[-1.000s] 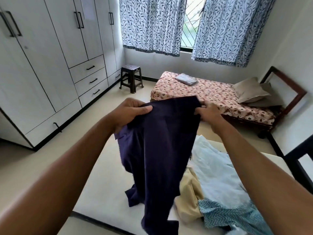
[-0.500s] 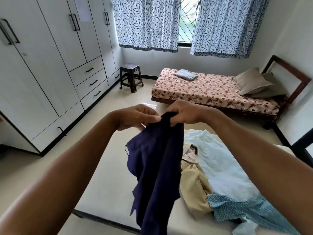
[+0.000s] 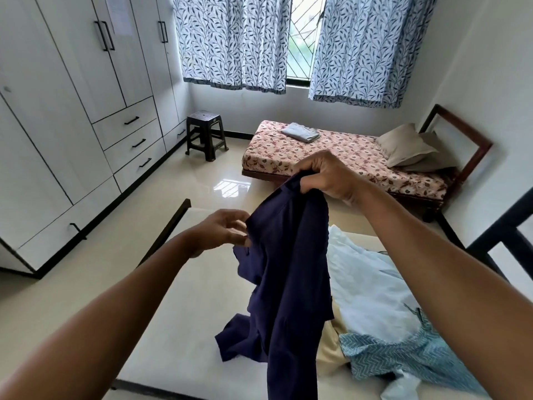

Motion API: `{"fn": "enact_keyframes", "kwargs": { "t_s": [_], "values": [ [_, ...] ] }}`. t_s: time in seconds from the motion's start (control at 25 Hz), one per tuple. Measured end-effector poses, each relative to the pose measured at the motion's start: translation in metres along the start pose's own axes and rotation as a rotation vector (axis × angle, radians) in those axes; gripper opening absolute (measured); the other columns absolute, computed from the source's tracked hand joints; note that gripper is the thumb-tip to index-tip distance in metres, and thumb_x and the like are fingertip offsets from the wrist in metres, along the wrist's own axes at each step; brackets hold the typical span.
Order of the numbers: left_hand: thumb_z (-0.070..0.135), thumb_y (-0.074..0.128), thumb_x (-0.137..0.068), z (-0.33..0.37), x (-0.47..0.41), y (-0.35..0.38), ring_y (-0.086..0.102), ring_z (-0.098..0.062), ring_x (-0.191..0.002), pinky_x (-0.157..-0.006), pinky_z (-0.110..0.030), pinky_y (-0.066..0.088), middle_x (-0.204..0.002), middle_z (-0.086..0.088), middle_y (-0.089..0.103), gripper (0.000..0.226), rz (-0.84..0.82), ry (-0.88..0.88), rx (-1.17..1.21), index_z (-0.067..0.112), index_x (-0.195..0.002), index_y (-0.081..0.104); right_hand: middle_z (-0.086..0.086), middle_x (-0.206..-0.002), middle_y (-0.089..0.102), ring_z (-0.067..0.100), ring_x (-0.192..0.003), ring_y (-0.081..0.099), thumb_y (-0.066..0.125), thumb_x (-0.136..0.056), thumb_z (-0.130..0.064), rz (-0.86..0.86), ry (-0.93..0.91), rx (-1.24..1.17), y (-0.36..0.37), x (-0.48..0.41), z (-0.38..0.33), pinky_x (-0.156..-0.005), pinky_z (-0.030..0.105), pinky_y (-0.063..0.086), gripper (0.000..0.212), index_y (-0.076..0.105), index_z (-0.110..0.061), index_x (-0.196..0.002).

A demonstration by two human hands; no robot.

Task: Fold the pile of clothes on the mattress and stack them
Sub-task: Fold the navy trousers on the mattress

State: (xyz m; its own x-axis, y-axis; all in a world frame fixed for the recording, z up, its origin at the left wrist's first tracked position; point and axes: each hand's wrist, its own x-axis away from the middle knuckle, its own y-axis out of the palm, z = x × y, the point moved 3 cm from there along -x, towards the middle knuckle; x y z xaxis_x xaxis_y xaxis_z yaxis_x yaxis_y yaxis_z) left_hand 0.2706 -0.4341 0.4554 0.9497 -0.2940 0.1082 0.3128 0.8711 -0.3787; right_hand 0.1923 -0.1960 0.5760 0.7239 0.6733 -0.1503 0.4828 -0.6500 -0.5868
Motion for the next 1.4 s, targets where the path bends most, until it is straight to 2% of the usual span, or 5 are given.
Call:
{"fn": "enact_keyframes", "kwargs": {
  "t_s": [0.28,0.48,0.88,1.2,1.4],
  "values": [
    [0.021,0.089,-0.08,0.015,-0.019,0.007,0.072,-0.02,-0.103,-0.088,-0.039,0.06,-0.112,0.0,0.075,0.069,-0.04,0.015,-0.115,0.034,-0.135,0.048,-0.005,-0.06,0.062,0.008,-0.059,0.053,0.059,-0.061,-0.002,0.214,-0.015,-0.095,-0.048,0.018,0.012,-0.058,0.018,0.042,0.022,0.075,-0.014,-0.068],
    [0.105,0.053,-0.043,-0.017,-0.012,-0.015,0.066,-0.002,-0.086,-0.081,-0.032,0.055,-0.088,0.017,0.074,0.087,-0.075,-0.193,-0.635,0.034,-0.09,0.073,-0.019,-0.071,0.072,-0.002,-0.069,0.06,0.074,-0.072,-0.002,0.219,0.075,0.21,-0.083,0.029,0.052,-0.069,0.02,0.048,0.032,0.079,-0.032,-0.078],
    [0.044,0.068,-0.093,0.067,-0.018,-0.074,0.067,-0.024,-0.095,-0.073,-0.031,0.049,-0.103,-0.002,0.07,0.021,0.249,-0.145,-1.505,0.028,-0.105,0.073,0.001,-0.108,0.068,0.022,-0.102,0.063,0.063,-0.087,-0.049,-0.524,0.681,0.752,-0.01,0.073,0.148,-0.086,0.037,0.055,0.037,0.071,-0.017,-0.103],
    [0.019,0.068,-0.083,0.091,-0.016,-0.065,0.067,-0.03,-0.078,-0.06,-0.031,0.038,-0.075,-0.003,0.066,0.007,0.438,0.128,-1.627,0.019,-0.078,0.073,0.013,-0.101,0.067,0.028,-0.083,0.069,0.031,-0.099,-0.043,0.007,0.833,0.266,-0.004,0.066,0.155,-0.055,0.032,0.06,0.047,0.066,-0.011,-0.106],
    [0.012,0.074,-0.069,0.093,-0.014,-0.055,0.06,-0.025,-0.066,-0.059,-0.028,0.034,-0.062,0.005,0.063,0.009,0.445,0.35,-1.594,0.019,-0.063,0.071,0.005,-0.097,0.072,0.026,-0.087,0.071,0.075,-0.084,-0.048,0.059,0.697,0.995,-0.002,0.058,0.161,-0.066,0.03,0.049,0.031,0.071,-0.022,-0.099]
  ]
}}
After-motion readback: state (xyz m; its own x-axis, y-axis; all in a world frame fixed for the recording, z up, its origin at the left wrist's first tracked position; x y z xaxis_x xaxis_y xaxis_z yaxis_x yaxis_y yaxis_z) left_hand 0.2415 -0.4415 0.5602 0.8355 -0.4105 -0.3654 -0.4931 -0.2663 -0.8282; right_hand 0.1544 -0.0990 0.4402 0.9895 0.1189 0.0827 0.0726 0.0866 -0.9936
